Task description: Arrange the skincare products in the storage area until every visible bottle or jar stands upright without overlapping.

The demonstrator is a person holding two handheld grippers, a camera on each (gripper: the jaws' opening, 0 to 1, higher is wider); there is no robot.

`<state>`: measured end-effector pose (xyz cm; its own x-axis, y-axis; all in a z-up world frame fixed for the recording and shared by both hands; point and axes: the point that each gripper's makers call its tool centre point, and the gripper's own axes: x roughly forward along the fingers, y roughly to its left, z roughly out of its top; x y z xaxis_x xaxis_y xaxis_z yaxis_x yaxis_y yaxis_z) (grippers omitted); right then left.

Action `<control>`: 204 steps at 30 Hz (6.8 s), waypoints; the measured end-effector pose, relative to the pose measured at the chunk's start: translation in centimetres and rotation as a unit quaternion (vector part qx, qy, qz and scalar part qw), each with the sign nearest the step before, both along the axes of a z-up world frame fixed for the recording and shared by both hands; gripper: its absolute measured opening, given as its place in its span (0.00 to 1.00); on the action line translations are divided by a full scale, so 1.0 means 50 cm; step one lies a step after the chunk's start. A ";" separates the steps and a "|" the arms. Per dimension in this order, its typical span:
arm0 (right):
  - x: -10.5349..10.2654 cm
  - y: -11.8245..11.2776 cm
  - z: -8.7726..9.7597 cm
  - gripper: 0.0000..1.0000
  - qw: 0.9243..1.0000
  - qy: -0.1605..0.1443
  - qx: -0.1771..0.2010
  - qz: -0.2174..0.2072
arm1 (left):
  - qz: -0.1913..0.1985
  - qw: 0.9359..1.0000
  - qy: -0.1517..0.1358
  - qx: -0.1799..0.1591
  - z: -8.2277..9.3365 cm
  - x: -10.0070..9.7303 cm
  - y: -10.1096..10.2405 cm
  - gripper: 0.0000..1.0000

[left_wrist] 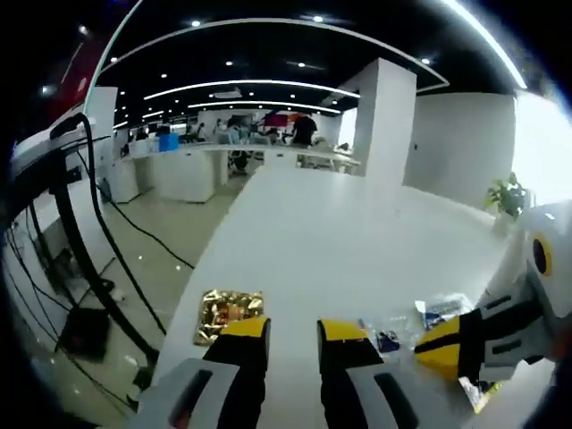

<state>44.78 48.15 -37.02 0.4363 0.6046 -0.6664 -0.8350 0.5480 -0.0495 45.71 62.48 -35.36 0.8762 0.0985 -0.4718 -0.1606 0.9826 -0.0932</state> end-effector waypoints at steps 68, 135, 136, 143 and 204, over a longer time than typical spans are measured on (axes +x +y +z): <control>-0.124 0.117 -0.016 0.20 0.986 0.115 0.045 0.111 | -0.311 0.945 0.094 0.047 -0.069 -0.232 -0.140 0.01; -0.224 -0.049 0.125 0.01 0.959 0.202 0.189 0.056 | -0.269 0.924 -0.058 -0.265 0.089 -0.278 -0.254 0.10; -0.226 -0.049 0.123 0.01 0.959 0.206 0.188 0.057 | -0.270 0.923 -0.059 -0.268 0.090 -0.278 -0.254 0.03; -0.226 -0.060 0.098 0.01 0.970 0.182 0.150 0.048 | -0.256 0.937 -0.029 -0.234 0.068 -0.255 -0.265 0.01; -0.131 -0.091 0.042 0.05 0.991 0.098 0.091 -0.015 | -0.195 0.974 0.070 -0.092 -0.040 -0.018 -0.222 0.21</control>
<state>38.20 43.61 -34.95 0.3284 0.7115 -0.6213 -0.8017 0.5577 0.2149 44.81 51.40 -37.37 0.7562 -0.3262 -0.5672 0.1971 0.9402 -0.2779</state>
